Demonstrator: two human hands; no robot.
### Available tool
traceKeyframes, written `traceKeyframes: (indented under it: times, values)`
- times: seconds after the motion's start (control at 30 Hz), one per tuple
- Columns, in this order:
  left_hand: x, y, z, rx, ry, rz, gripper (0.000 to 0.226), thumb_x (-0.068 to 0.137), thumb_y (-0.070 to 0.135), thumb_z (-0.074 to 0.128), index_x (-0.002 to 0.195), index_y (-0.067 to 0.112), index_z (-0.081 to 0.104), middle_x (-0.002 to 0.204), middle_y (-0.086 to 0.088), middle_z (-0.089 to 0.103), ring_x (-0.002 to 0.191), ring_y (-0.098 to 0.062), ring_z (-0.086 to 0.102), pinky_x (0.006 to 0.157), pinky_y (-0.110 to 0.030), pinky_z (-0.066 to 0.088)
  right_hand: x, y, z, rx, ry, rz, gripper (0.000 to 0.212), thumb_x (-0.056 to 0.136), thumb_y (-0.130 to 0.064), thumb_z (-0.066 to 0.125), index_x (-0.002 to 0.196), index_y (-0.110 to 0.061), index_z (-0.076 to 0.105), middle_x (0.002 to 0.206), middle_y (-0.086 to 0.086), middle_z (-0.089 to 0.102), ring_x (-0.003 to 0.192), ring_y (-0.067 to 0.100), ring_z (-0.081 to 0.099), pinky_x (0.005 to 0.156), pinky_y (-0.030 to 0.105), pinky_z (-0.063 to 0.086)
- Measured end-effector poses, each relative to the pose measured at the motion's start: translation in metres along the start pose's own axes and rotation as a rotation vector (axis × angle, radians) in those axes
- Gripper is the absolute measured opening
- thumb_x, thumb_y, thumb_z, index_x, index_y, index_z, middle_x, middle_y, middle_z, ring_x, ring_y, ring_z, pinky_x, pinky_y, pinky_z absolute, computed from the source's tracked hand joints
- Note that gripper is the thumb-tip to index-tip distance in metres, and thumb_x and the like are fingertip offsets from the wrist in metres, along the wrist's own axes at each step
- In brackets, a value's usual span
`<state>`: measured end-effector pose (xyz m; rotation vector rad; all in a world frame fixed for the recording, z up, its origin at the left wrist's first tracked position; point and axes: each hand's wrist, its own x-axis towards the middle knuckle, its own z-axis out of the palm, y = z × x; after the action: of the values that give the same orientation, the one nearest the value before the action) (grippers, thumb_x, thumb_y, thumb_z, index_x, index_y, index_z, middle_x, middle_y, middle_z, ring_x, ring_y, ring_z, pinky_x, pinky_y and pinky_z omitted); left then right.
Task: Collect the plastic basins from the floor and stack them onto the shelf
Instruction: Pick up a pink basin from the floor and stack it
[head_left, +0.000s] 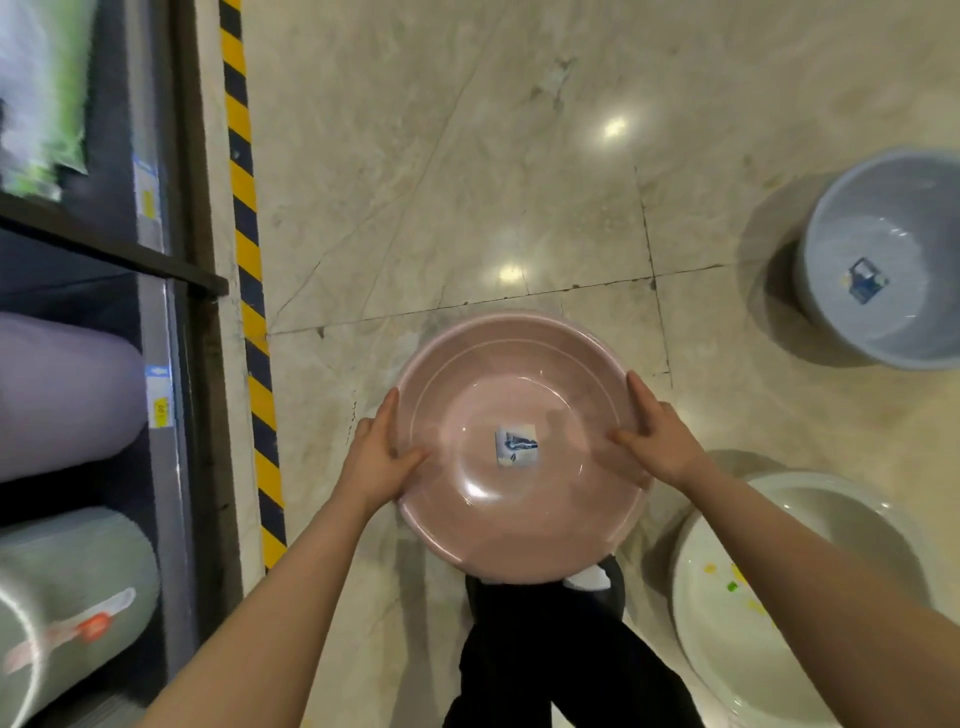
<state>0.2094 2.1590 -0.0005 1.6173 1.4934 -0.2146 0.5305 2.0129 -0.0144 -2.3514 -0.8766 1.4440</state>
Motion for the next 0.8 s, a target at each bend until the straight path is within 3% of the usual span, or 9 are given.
traceKeyframes:
  times: [0.2,0.37,0.47,0.7,0.8]
  values:
    - [-0.011,0.115,-0.059,0.047,-0.074,0.126,0.091,0.083,0.032,0.072,0.154,0.022,0.015,0.14,-0.017,0.044,0.13,-0.03,0.045,0.11,-0.041,0.038,-0.048,-0.029,-0.092,0.126,0.064,0.038,0.084,0.084,-0.031,0.065,0.151,-0.031,0.015,0.138,0.014,0.046,0.122,0.034,0.05,0.105,0.046,0.04]
    - [0.01,0.22,-0.079,0.073,-0.07,0.208,0.087,0.084,0.033,0.071,0.153,0.027,0.018,0.14,-0.012,0.043,0.13,-0.025,0.043,0.107,-0.031,0.034,-0.049,-0.037,-0.171,0.257,0.163,0.03,0.084,0.084,-0.024,0.066,0.152,-0.026,0.016,0.143,0.013,0.044,0.126,0.032,0.048,0.106,0.044,0.04]
    - [0.039,0.286,-0.077,0.12,-0.112,0.242,0.087,0.084,0.032,0.07,0.153,0.025,0.018,0.142,-0.012,0.044,0.13,-0.025,0.046,0.11,-0.038,0.036,-0.037,-0.033,-0.218,0.321,0.229,0.027,0.084,0.083,-0.02,0.067,0.151,-0.022,0.019,0.147,0.009,0.042,0.131,0.029,0.045,0.104,0.038,0.036]
    - [0.108,0.44,-0.038,0.206,-0.182,0.353,0.082,0.086,0.038,0.067,0.152,0.029,0.02,0.136,-0.011,0.048,0.125,-0.026,0.05,0.108,-0.044,0.04,-0.002,0.006,-0.325,0.423,0.286,0.151,0.087,0.085,-0.027,0.065,0.152,-0.028,0.009,0.143,0.015,0.041,0.128,0.037,0.045,0.105,0.053,0.039]
    - [0.13,0.499,-0.019,0.225,-0.229,0.407,0.08,0.086,0.038,0.067,0.152,0.03,0.021,0.133,-0.012,0.05,0.122,-0.027,0.052,0.107,-0.046,0.041,0.003,0.025,-0.363,0.49,0.327,0.172,0.088,0.086,-0.029,0.064,0.152,-0.032,0.006,0.144,0.014,0.038,0.128,0.035,0.044,0.106,0.053,0.039]
